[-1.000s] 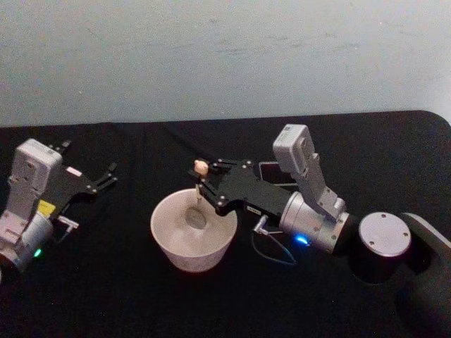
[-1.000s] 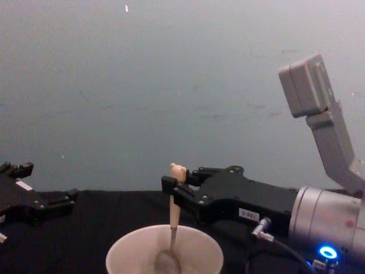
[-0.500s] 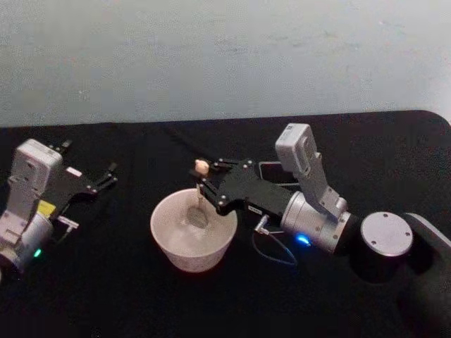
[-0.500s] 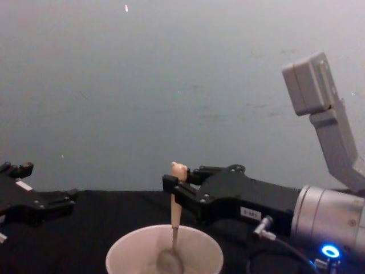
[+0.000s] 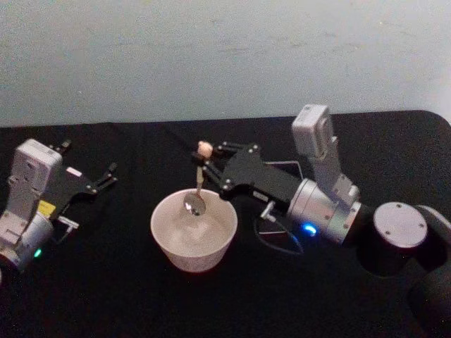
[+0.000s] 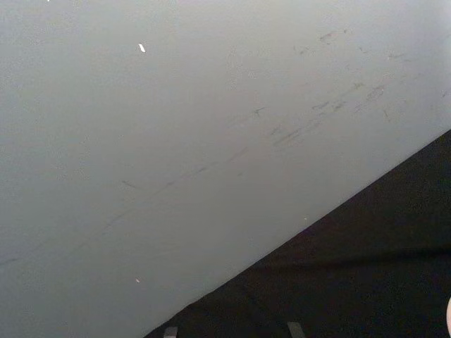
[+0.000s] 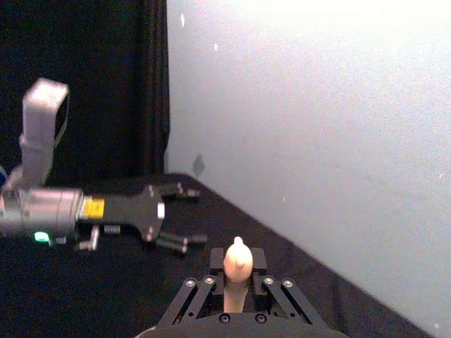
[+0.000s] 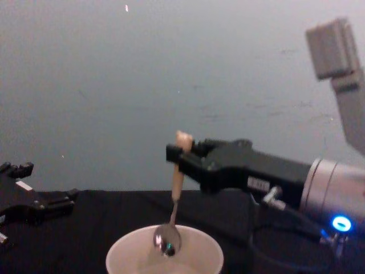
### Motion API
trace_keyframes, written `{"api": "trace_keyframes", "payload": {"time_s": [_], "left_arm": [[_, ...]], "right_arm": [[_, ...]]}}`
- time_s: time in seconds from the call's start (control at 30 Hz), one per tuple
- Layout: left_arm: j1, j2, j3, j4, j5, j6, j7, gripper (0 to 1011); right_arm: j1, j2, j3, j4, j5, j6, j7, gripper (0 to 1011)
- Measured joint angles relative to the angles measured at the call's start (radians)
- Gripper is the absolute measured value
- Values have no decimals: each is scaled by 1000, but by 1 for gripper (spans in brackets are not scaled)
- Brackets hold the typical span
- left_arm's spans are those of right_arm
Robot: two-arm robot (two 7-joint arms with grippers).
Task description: Pick up the stirring spoon with one hand, stir inside the cup, then place it back in its original position.
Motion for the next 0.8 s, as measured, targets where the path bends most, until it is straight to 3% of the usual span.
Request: {"api": "trace_keyframes", "payload": {"time_s": [0.37,0.8], "left_arm": [[0,0,0,0,0,0,0,1001],[0,0,0,0,0,0,0,1002]], "right_arm": [[-31,55,74,-182,84,71,-52,211],[-87,129,158,-314,120,112,-129,212]]}}
